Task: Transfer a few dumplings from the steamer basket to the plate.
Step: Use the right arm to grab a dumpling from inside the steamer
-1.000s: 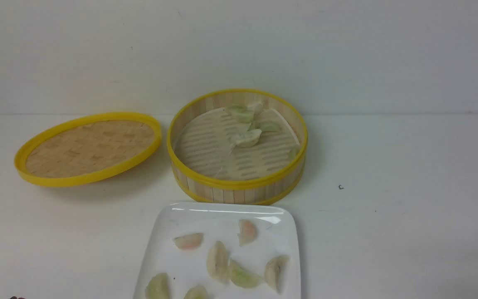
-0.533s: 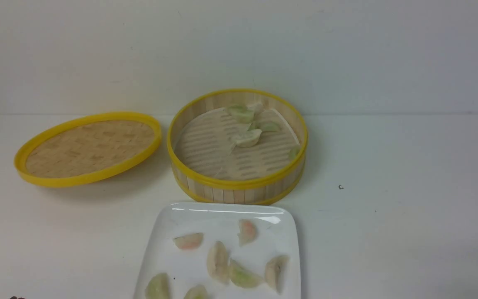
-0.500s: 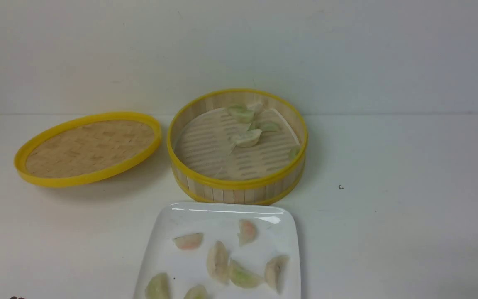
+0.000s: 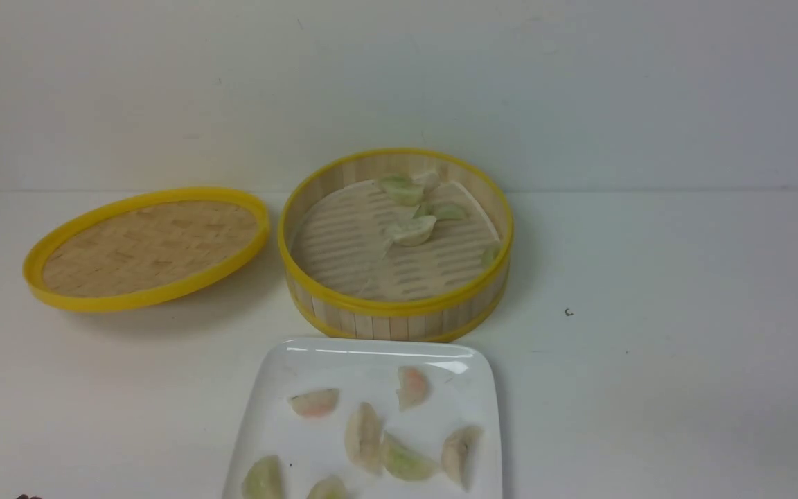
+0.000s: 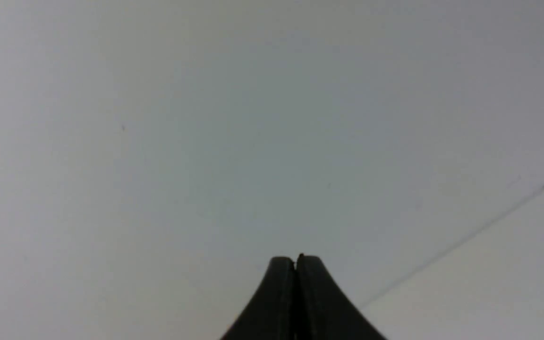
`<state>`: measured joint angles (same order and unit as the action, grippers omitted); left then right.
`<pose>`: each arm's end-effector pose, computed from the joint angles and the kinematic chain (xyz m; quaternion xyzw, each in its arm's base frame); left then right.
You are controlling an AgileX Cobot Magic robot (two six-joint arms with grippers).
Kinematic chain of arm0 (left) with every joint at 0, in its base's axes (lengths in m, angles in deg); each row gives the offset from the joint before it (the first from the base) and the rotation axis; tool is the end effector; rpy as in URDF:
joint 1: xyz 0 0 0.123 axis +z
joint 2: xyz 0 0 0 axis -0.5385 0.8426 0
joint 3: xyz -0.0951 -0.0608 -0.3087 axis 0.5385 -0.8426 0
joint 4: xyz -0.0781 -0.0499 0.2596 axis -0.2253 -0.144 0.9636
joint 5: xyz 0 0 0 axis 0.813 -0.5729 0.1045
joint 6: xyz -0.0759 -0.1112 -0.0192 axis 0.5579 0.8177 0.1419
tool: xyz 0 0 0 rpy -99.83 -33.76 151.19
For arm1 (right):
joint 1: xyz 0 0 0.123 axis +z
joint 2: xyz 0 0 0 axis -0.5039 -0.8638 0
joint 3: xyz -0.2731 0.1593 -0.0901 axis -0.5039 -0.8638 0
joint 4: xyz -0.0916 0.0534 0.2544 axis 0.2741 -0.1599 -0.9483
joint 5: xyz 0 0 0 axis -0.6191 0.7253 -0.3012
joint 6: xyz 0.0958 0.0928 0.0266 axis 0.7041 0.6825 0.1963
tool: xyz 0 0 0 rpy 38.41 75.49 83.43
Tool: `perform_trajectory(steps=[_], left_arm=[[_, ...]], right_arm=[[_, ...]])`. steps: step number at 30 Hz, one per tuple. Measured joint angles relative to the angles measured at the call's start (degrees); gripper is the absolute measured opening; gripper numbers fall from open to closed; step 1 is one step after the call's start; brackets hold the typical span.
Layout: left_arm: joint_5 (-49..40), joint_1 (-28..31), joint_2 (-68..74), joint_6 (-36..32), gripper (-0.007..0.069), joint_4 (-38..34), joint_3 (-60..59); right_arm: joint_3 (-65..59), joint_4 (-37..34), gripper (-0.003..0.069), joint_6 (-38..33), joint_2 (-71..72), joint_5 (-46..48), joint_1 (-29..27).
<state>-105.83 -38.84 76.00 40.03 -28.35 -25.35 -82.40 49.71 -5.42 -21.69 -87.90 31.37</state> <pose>0.0744 -0.0129 0.1562 0.0880 0.8027 -0.0216 0.5895 0.0802 -0.0018 0.2156 0.2461 0.6088 0.2789 0.7007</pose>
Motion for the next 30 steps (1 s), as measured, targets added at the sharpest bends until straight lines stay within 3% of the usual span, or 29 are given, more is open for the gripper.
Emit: perform_trajectory(steps=[4,7,13,19,23,30], left_arm=[[0.00,0.00,0.00,0.00,-0.0006,0.00,0.00],[0.00,0.00,0.00,0.00,-0.0006,0.00,0.00],[0.00,0.00,0.00,0.00,-0.0006,0.00,0.00],[0.00,0.00,0.00,0.00,-0.0006,0.00,0.00],[0.00,0.00,0.00,0.00,-0.0006,0.00,0.00],[0.00,0.00,0.00,0.00,-0.0006,0.00,0.00]], right_arm=[[0.00,-3.41,-0.0015,1.00,0.00,-5.91,0.05],[3.67,-1.78,-0.0015,1.75,-0.63,-1.67,0.69],[31.57,11.69,-0.0015,-3.26,-21.83,28.21,7.11],[56.64,13.76,-0.0015,-16.94,-51.67,54.41,14.72],[72.34,14.67,-0.0015,-21.60,-70.94,64.98,20.72],[94.00,16.70,-0.0013,-22.61,-92.60,73.64,28.76]])
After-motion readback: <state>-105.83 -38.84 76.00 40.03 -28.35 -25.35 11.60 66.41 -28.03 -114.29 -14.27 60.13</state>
